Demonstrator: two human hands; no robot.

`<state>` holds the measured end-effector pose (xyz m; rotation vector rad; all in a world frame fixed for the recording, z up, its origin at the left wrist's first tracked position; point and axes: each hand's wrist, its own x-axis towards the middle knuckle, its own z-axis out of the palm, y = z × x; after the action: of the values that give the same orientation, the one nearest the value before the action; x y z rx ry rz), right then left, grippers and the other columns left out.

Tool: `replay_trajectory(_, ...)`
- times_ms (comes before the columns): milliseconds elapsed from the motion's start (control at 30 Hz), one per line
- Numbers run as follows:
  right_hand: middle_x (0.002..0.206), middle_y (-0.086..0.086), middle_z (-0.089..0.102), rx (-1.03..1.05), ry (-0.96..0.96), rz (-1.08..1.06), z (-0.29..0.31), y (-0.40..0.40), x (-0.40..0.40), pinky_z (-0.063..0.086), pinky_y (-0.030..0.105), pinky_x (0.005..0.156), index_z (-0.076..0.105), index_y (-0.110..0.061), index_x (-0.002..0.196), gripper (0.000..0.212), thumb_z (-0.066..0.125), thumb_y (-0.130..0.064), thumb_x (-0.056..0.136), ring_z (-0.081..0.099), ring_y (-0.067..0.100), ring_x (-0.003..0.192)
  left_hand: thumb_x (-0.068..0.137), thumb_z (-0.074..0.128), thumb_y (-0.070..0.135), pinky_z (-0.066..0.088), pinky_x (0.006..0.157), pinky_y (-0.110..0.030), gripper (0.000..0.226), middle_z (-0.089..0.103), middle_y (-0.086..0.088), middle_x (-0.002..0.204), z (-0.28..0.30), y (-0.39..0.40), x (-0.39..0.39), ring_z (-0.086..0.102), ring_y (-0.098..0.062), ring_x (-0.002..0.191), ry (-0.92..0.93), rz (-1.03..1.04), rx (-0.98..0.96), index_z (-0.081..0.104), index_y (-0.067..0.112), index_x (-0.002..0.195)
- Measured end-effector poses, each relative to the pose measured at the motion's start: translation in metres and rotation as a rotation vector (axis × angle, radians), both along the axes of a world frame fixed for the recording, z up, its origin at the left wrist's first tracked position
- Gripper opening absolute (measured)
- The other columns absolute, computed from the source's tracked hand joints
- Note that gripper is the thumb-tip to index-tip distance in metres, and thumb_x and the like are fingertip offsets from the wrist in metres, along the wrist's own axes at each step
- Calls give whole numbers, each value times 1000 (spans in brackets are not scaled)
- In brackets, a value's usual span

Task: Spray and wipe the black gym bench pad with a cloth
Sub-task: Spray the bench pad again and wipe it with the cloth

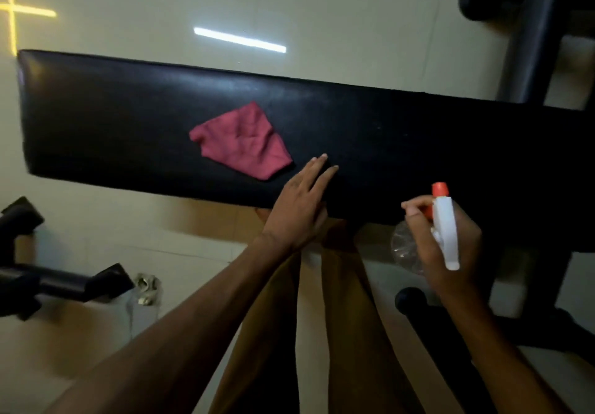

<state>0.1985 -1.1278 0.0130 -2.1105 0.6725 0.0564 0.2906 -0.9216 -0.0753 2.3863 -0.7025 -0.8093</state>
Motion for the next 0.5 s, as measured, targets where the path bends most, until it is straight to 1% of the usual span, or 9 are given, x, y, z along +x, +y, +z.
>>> replay_trajectory(67,90,2,68,15,-7,75,4,30,20,46,5,72,66,-11,100,4,63,-12,97,65,-2,85,87,61,8,13,122,-25,67,31,-16,162,4,24,1,27,-28,150,-23,121,-29,41,7,151)
replay_trajectory(133,93,0,66,13,-36,146,5,60,43,44,3,75,66,-11,102,8,64,-16,97,62,-8,87,89,61,7,24,121,-32,63,35,-15,159,5,53,-1,33,-27,147,-44,231,-30,43,8,149)
replay_trajectory(167,93,1,65,11,-67,189,5,74,53,43,3,76,66,-9,102,9,64,-16,97,61,-8,87,89,61,7,29,119,-35,61,36,-14,158,5,69,-3,35,-27,146,-54,275,-27,45,8,148)
replay_trajectory(233,89,6,65,18,-132,278,2,105,75,44,5,76,65,-4,98,12,63,-15,94,60,1,82,91,61,8,32,119,-39,58,37,-12,158,6,100,-5,35,-26,146,-74,332,18,45,10,147)
replay_trajectory(300,82,9,63,64,-180,353,-1,139,96,48,10,72,64,1,93,17,63,-16,94,58,10,75,94,59,10,34,120,-43,56,37,-11,158,6,132,-11,34,-25,147,-51,382,50,45,12,148)
replay_trajectory(367,81,8,62,126,-213,422,-5,174,116,49,12,72,64,2,93,22,62,-19,95,57,9,73,96,57,13,36,119,-43,54,38,-10,158,5,157,-12,34,-25,147,-64,405,110,45,13,148)
replay_trajectory(433,84,8,63,170,-237,477,-11,207,134,50,13,74,64,2,96,25,62,-23,96,59,10,75,98,55,19,39,117,-45,52,38,-10,158,-4,176,-15,36,-25,147,-5,471,141,43,13,148)
replay_trajectory(500,86,10,64,209,-258,500,-16,238,153,51,16,74,64,2,99,29,61,-26,96,60,12,75,101,52,26,40,116,-47,52,40,-11,157,-1,190,-16,38,-25,146,-15,478,186,39,14,150)
